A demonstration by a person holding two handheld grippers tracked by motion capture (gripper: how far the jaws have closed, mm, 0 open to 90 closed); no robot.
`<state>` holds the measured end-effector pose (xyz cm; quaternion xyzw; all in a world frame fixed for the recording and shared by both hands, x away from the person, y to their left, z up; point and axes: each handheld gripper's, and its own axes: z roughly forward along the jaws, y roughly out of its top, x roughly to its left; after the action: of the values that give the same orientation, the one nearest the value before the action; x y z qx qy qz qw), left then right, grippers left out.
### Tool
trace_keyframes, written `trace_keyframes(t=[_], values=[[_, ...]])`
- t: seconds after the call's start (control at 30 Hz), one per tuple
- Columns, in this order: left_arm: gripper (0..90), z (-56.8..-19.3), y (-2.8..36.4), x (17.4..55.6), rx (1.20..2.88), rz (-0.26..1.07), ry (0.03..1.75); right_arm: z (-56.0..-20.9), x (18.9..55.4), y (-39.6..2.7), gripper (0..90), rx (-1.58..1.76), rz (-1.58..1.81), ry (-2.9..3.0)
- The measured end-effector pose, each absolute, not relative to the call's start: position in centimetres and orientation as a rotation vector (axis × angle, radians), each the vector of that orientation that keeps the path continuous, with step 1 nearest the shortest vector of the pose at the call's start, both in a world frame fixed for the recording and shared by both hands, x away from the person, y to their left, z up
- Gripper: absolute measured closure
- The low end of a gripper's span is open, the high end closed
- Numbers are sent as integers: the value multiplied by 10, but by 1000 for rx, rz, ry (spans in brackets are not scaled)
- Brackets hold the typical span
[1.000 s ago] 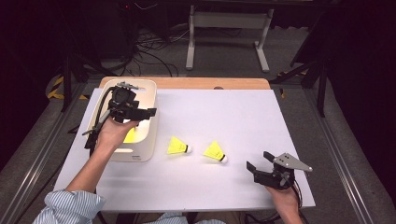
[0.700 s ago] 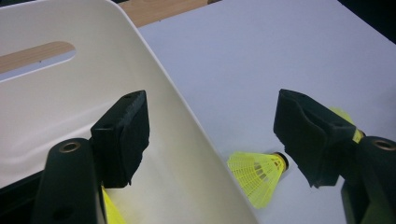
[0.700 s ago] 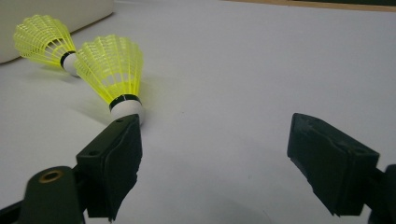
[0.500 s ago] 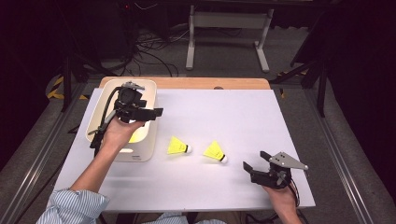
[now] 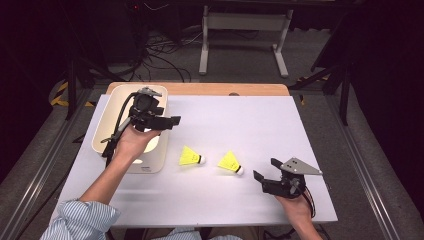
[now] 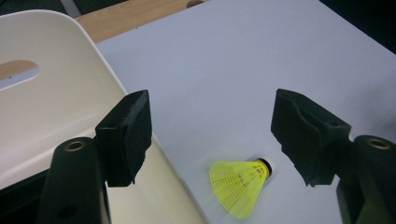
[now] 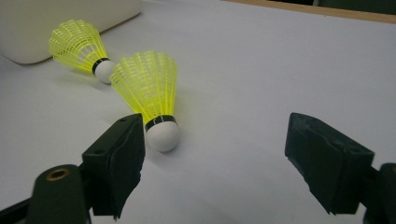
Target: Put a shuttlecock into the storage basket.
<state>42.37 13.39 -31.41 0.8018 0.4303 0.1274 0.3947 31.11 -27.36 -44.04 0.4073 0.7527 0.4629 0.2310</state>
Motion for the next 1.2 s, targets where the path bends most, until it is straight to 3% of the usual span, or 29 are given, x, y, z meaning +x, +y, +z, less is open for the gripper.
trace_keyframes(t=[1.2], values=[[294, -314, 119, 438, 2059, 292, 1052, -404, 354, -151, 260, 940, 1195, 2375]])
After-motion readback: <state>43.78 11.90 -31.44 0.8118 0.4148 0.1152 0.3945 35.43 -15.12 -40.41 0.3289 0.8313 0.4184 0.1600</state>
